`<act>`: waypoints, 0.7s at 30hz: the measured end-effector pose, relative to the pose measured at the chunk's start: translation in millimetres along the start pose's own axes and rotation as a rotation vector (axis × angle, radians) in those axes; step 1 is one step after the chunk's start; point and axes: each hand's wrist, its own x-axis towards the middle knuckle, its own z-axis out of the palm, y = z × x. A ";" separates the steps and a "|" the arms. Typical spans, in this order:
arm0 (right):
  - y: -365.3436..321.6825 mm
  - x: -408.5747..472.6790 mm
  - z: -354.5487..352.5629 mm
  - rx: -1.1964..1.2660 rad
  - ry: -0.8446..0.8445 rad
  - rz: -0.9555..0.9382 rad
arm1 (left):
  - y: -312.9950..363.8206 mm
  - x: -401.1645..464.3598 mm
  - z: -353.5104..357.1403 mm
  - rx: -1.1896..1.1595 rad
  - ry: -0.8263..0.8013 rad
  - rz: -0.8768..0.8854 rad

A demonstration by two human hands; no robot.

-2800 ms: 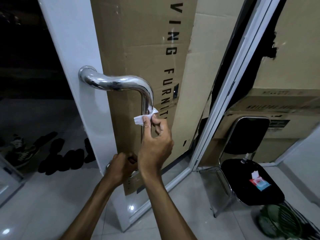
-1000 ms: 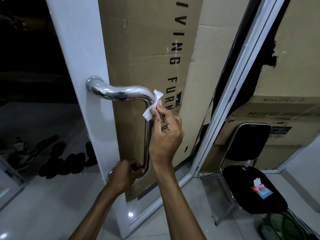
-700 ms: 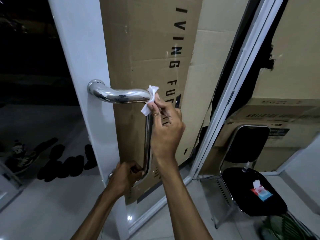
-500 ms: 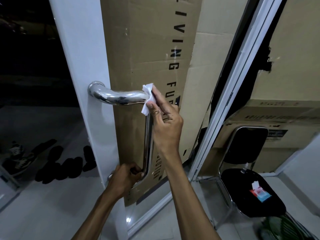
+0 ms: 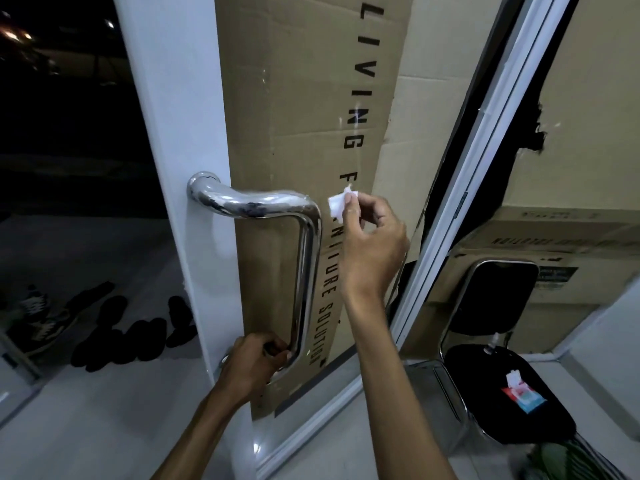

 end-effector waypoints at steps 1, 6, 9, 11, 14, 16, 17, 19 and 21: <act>3.0 -4.0 -0.3 -0.043 -0.013 -0.015 | 0.6 -1.2 0.2 -0.006 -0.001 -0.002; -8.1 -25.1 -7.9 0.153 -0.199 0.041 | 0.5 -5.9 1.0 -0.035 -0.007 0.001; -14.6 -34.2 -10.4 0.161 -0.209 -0.007 | 4.6 -8.1 1.2 -0.021 0.008 0.011; -16.6 -38.8 -6.9 0.074 -0.171 -0.122 | 7.3 -8.9 1.7 -0.001 0.002 -0.008; -21.7 -42.5 -0.8 -0.069 -0.061 -0.382 | 9.0 -9.5 2.3 -0.036 -0.019 -0.047; -16.8 -43.4 0.9 -0.095 -0.008 -0.560 | 10.3 -10.7 2.0 -0.047 -0.022 -0.052; -10.7 -42.9 0.6 -0.114 0.008 -0.642 | 11.7 -11.3 1.3 -0.045 -0.022 -0.048; 3.6 -39.8 -1.0 -0.168 0.034 -0.745 | 11.0 -10.8 0.2 -0.045 -0.023 -0.038; 10.7 -36.5 -3.4 -0.172 0.072 -0.727 | 8.8 -9.9 0.2 -0.034 -0.025 -0.040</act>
